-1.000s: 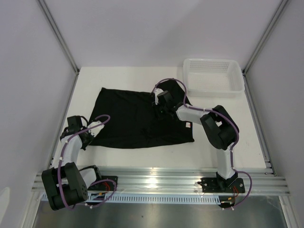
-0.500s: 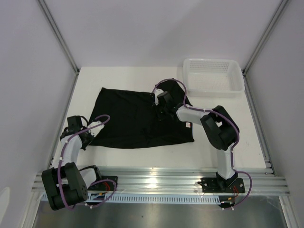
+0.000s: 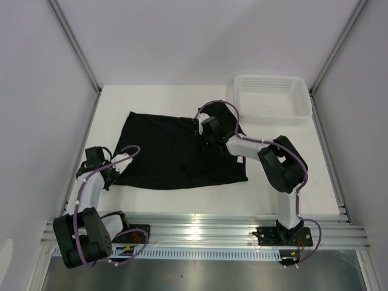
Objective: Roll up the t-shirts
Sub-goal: Fold the tshirt
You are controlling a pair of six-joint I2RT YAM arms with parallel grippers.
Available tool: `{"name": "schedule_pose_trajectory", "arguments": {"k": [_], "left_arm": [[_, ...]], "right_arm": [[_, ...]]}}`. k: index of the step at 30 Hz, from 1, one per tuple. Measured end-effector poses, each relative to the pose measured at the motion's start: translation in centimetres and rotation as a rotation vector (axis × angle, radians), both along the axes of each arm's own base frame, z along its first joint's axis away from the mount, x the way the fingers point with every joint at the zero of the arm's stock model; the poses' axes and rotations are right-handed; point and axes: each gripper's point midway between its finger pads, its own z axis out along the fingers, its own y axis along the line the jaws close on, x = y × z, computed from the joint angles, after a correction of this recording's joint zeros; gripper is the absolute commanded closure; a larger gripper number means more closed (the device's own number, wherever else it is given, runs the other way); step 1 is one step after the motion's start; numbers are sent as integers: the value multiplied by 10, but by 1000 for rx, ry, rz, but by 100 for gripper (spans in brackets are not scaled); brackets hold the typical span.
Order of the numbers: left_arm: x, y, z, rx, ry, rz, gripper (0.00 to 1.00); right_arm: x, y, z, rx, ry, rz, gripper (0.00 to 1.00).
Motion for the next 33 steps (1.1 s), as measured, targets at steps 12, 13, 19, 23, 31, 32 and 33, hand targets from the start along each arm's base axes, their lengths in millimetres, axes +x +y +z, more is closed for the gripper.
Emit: {"name": "schedule_pose_trajectory", "arguments": {"k": [12, 13, 19, 23, 31, 32, 33], "left_arm": [[0, 0, 0, -1, 2, 0, 99], [-1, 0, 0, -1, 3, 0, 99], [2, 0, 5, -4, -8, 2, 99], [5, -2, 12, -9, -36, 2, 99], [17, 0, 26, -7, -57, -7, 99], [19, 0, 29, -6, -60, -9, 99], [22, 0, 32, -5, -65, -13, 99]], "right_arm": [[-4, -2, -4, 1, 14, 0, 100], [-6, -3, -6, -2, 19, -2, 100], [-12, -11, -2, -7, 19, -13, 100], [-15, -19, 16, 0, -19, -33, 100], [-30, -54, 70, 31, -130, -107, 100], [-33, -58, 75, 36, -139, -115, 100], [-37, -67, 82, 42, -152, -128, 100]]}}
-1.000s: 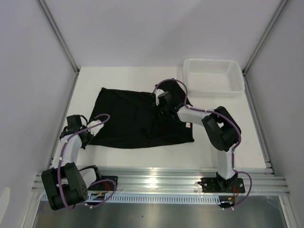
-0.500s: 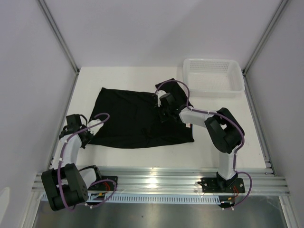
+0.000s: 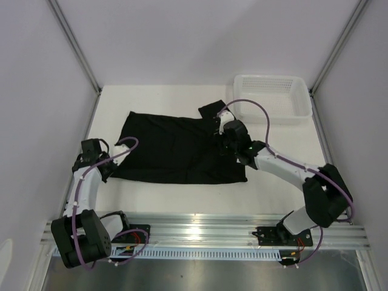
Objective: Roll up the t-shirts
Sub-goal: Fold the tshirt
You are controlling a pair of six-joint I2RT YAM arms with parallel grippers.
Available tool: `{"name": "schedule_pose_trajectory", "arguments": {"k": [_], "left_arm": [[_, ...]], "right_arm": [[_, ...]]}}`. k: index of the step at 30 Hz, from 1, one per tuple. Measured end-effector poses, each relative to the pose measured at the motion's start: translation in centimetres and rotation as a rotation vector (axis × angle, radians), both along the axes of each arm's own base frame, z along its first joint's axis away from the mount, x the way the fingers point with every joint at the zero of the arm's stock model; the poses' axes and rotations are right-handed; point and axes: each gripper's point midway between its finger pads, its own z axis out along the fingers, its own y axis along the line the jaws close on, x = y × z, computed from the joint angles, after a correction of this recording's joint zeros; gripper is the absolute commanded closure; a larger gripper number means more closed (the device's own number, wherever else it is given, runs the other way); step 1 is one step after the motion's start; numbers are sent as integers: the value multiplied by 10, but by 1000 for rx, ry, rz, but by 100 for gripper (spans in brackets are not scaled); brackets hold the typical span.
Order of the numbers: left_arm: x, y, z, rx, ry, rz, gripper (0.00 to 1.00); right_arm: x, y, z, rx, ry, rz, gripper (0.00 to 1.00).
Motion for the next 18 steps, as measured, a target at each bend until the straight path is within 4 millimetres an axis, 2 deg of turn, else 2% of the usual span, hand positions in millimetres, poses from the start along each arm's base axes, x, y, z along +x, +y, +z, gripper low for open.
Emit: {"name": "schedule_pose_trajectory", "arguments": {"k": [6, 10, 14, 18], "left_arm": [[12, -4, 12, 6, -16, -32, 99], [22, -11, 13, 3, -10, -67, 99], [36, -15, 16, -3, -8, -80, 98], [54, -20, 21, -12, -10, -92, 97]], "right_arm": [[-8, -39, 38, 44, -75, -74, 100], [-3, -62, 60, 73, -123, -130, 100], [1, -79, 64, 74, -132, -169, 100], [2, -82, 62, 70, -125, -174, 100]]}}
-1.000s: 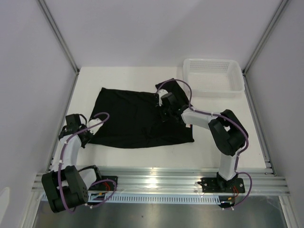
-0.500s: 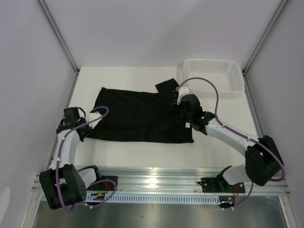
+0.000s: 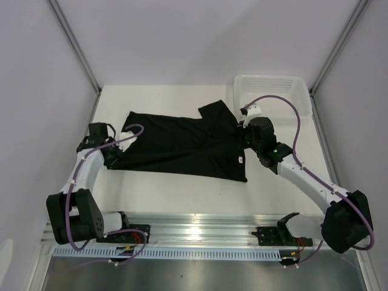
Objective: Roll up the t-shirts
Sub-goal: Fold the tshirt
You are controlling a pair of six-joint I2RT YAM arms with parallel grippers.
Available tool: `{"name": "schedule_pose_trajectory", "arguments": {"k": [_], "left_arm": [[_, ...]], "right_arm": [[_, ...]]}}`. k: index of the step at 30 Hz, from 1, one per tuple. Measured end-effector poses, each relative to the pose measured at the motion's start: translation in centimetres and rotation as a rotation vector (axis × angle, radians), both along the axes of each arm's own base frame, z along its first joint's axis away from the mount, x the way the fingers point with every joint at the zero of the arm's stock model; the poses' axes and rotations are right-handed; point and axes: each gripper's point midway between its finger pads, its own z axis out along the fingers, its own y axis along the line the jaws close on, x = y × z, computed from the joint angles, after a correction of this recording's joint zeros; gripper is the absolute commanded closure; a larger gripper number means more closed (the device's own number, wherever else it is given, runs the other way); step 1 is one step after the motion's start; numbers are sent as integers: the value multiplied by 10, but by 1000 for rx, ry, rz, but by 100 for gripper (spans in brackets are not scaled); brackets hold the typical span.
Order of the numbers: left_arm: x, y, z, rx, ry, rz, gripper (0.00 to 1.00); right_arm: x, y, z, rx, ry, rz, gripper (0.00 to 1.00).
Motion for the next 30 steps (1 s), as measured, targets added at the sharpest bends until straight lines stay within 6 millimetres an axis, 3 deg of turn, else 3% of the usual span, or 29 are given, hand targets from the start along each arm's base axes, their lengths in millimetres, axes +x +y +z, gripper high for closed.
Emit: {"name": "schedule_pose_trajectory", "arguments": {"k": [5, 10, 14, 18, 22, 26, 30], "left_arm": [[14, -3, -5, -5, 24, -7, 96], [15, -4, -19, -11, 71, 2, 99], [14, -2, -18, 1, 71, 6, 99], [-2, -2, -12, 22, 52, 11, 99], [-25, -5, -4, 32, 29, 5, 99], [-39, -7, -11, 36, 40, -3, 99], [-48, -7, -22, 40, 82, -7, 99]], "right_arm": [[1, 2, -10, -15, 22, 10, 100], [0, 1, -18, -30, 47, 10, 100], [-7, -2, -17, -32, 53, 12, 100], [-30, -4, -2, -19, 45, 32, 100], [-62, 11, 15, 21, 42, 103, 100], [-96, 20, 7, 33, 106, 151, 100], [-121, 7, -6, 51, 157, 135, 100]]}}
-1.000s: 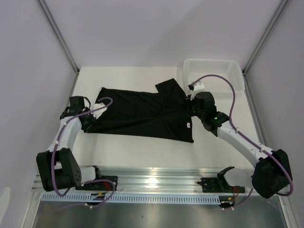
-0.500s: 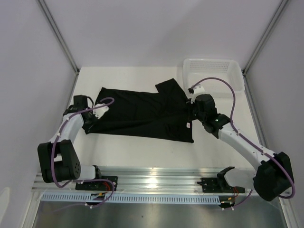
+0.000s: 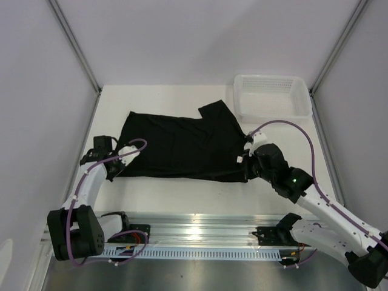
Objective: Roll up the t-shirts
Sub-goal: Fold the tshirt
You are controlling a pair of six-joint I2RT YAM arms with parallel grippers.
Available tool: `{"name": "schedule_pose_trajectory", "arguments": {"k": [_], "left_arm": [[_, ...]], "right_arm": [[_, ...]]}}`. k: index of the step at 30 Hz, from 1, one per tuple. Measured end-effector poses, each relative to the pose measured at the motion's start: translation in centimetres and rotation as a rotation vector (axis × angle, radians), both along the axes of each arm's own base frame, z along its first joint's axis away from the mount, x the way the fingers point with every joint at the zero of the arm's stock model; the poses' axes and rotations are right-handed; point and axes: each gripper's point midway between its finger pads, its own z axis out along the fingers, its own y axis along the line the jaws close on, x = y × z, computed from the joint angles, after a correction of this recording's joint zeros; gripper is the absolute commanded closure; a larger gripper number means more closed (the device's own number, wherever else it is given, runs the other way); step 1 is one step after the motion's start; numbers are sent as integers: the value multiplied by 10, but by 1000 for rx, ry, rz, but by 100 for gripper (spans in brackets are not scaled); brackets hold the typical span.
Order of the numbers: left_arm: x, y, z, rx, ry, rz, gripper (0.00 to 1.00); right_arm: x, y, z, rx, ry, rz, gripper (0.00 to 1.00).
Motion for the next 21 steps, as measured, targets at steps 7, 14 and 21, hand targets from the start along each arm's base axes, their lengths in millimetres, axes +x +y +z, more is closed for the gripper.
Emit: {"name": "schedule_pose_trajectory", "arguments": {"k": [7, 14, 21], "left_arm": [[-1, 0, 0, 1, 0, 1, 99], [1, -1, 1, -4, -4, -2, 99], [28, -3, 6, -50, -4, 18, 98]], "right_arm": [[-26, -6, -7, 56, 59, 6, 100], [-39, 3, -9, 83, 105, 70, 100], [2, 7, -25, -12, 107, 12, 100]]}}
